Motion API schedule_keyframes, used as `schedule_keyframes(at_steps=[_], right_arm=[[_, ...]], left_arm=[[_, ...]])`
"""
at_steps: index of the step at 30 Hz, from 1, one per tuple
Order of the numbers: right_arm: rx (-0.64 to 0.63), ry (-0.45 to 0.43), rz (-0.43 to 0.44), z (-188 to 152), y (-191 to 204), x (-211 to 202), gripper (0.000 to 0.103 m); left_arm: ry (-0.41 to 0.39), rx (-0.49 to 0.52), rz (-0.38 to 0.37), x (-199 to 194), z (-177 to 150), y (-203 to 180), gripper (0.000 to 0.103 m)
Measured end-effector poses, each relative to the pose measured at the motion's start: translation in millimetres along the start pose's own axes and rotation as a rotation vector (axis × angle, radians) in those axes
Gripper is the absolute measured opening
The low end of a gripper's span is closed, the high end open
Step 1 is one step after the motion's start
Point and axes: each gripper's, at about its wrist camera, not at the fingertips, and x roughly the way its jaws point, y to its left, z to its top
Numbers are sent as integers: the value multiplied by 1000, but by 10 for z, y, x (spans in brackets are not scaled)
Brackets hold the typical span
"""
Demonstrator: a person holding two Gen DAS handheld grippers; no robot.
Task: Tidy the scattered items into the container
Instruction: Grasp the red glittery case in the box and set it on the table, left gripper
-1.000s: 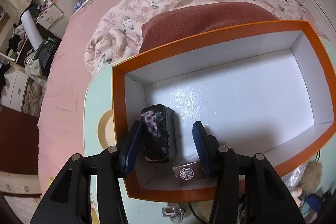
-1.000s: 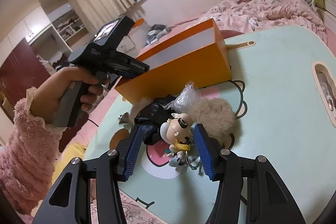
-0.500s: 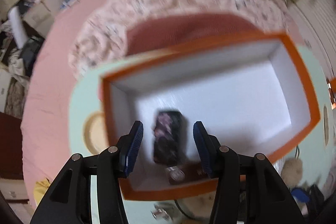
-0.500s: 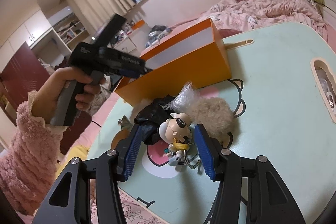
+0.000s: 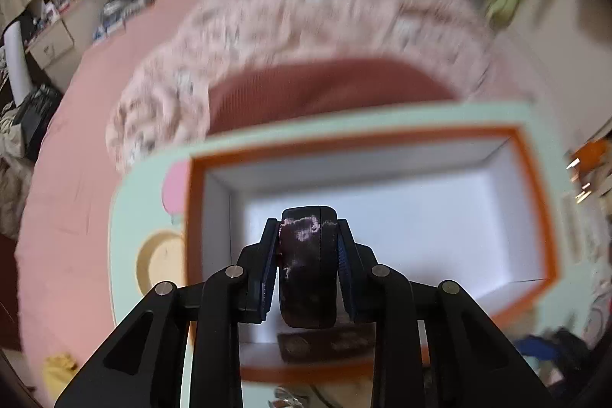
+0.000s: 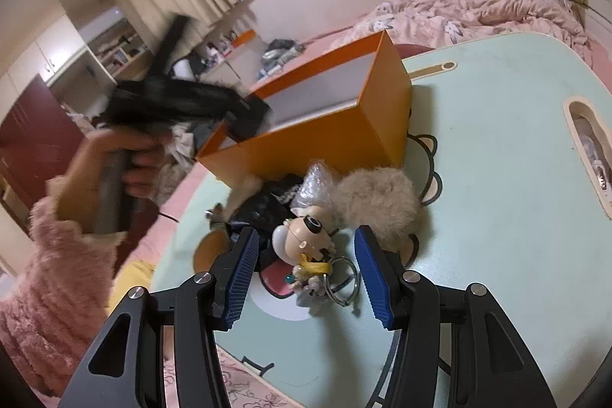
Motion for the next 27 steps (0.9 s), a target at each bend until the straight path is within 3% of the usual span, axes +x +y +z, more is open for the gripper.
schedule_keyframes(at_steps=[4,10,14,17,25,27], right_arm=[[-23,-3,-37,-6,41,-5,52],[-30,3,-60,-7,38,15,54],[-40,16,-83,-9,61,50,54],[-51,19,-101,-11,82,56,54],[-80,44,-138,-13,116,114,54],[-89,53,-148,-3,128,131,54]], left_arm=[[-139,-3,-158,-566,-175,-45,29],[-117,36,-318,-730,-904,-85,29],[-48,82,-297,-525,-1400,-206,29],[-23,70,-351,-397,-1558,-216,29],[-131,88,-294,-254,-1613,-362,32],[-176,85,-282,-256,-1643,-386,40]])
